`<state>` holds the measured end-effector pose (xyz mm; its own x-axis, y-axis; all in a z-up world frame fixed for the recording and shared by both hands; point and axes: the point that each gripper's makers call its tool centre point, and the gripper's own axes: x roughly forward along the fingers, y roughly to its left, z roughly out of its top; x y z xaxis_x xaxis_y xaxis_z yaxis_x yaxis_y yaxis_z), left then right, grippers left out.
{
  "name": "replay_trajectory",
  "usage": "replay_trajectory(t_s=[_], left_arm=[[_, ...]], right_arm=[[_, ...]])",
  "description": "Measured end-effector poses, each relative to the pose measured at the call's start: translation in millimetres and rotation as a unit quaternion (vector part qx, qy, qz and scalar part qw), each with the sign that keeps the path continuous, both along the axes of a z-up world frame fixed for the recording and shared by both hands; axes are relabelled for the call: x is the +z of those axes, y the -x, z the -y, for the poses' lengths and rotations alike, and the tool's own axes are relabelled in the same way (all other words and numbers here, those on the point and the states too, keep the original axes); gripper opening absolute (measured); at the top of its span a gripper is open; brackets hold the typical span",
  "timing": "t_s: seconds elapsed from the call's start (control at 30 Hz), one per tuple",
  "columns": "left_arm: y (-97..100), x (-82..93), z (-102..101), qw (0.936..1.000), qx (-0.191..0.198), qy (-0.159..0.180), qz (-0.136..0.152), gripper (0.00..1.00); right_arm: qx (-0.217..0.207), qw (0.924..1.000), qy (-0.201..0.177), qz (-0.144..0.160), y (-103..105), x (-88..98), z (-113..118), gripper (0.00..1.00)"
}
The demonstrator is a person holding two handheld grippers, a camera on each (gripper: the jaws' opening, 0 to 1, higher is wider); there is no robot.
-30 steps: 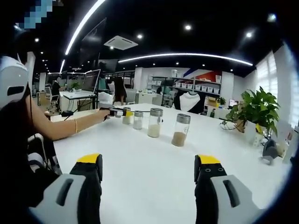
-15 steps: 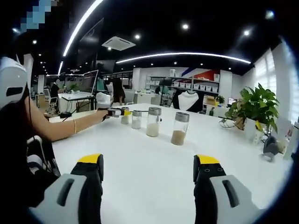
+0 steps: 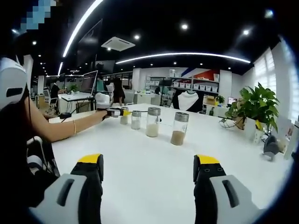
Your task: Rotate the seasoning bottle until the label or dispensing opening points toward the visible target arrow and the bottle remains upright within the marked orientation range
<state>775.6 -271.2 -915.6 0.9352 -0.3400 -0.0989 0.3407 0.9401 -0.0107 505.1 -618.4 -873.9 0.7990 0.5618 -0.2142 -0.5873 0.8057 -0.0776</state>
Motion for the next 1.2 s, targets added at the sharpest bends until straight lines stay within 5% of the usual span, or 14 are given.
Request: replay_trajectory(t_s=[0.63, 1.2], left_arm=[[12.8, 41.3, -2, 0.9996, -0.006, -0.001, 0.027, 0.36], [36.2, 40.2, -9, 0.9994, -0.023, -0.017, 0.019, 0.36]], right_arm=[[0.007, 1.0, -0.002, 0.003, 0, 0.9, -2, 0.79], [0.012, 0.9999, -0.007, 0.001, 6, -3.9, 0, 0.79]])
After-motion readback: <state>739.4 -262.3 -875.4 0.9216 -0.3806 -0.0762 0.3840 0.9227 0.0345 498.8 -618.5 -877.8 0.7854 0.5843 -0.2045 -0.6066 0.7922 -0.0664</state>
